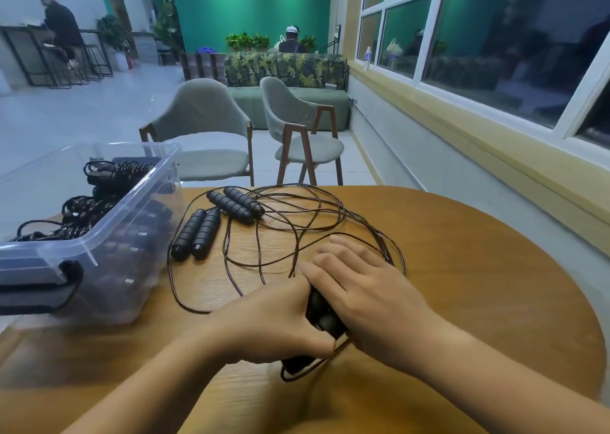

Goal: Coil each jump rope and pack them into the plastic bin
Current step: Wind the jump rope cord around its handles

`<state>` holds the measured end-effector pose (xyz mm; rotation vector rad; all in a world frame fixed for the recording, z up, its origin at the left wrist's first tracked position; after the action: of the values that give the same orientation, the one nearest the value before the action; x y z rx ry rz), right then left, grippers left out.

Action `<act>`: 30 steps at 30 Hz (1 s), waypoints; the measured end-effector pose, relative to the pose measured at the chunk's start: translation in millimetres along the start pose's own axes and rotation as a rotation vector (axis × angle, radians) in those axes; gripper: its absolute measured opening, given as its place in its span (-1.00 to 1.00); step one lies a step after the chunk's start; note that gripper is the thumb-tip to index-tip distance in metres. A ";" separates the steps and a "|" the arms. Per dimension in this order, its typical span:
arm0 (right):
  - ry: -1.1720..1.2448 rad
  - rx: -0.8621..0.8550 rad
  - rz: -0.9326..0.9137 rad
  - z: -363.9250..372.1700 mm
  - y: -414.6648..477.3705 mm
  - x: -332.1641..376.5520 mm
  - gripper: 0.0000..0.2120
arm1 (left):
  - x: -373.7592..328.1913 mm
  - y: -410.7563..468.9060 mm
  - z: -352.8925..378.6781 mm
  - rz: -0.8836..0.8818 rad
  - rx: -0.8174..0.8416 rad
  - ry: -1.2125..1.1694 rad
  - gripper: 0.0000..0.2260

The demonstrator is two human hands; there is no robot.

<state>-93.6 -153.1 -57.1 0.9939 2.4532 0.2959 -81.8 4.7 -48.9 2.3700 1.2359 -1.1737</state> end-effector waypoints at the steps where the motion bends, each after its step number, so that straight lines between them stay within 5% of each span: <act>1: 0.015 -0.008 0.014 0.7 0.1 1.0 -0.44 | -0.3 0.4 1.1 -0.002 -0.003 0.018 -0.76; 7: 0.083 -0.073 0.129 -2.6 -0.4 -18.0 -0.80 | 8.2 0.5 -9.1 0.004 -0.193 -0.091 -0.54; 11: 0.097 -0.093 0.287 -12.9 -7.1 -45.2 -0.66 | 8.0 -3.5 -14.7 0.064 -0.246 -0.370 -0.47; 17: 0.254 -0.002 0.449 -15.5 -19.8 -51.3 -0.66 | 10.1 -2.3 -15.0 0.199 -0.351 -0.326 -0.54; 26: 0.507 0.161 0.514 -25.2 -27.9 -40.3 -0.60 | 20.6 4.8 -20.1 0.317 -0.493 -0.249 -0.32; 30: 0.786 0.212 0.617 -28.5 -27.9 -31.5 -0.74 | 20.5 5.9 -20.3 0.359 -0.528 -0.346 -0.41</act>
<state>-104.9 -195.7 -31.7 2.0387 2.7955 0.7575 -59.3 23.6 -51.7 1.8064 0.8300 -0.9434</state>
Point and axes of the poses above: each hand's wrist, its own y-axis towards the middle knuckle, its own z-axis out of the palm, x = y × z, the point moved 3 cm from there along y, towards the middle knuckle, and after that the axes turned 1 degree about z, right-handed, at the moved point
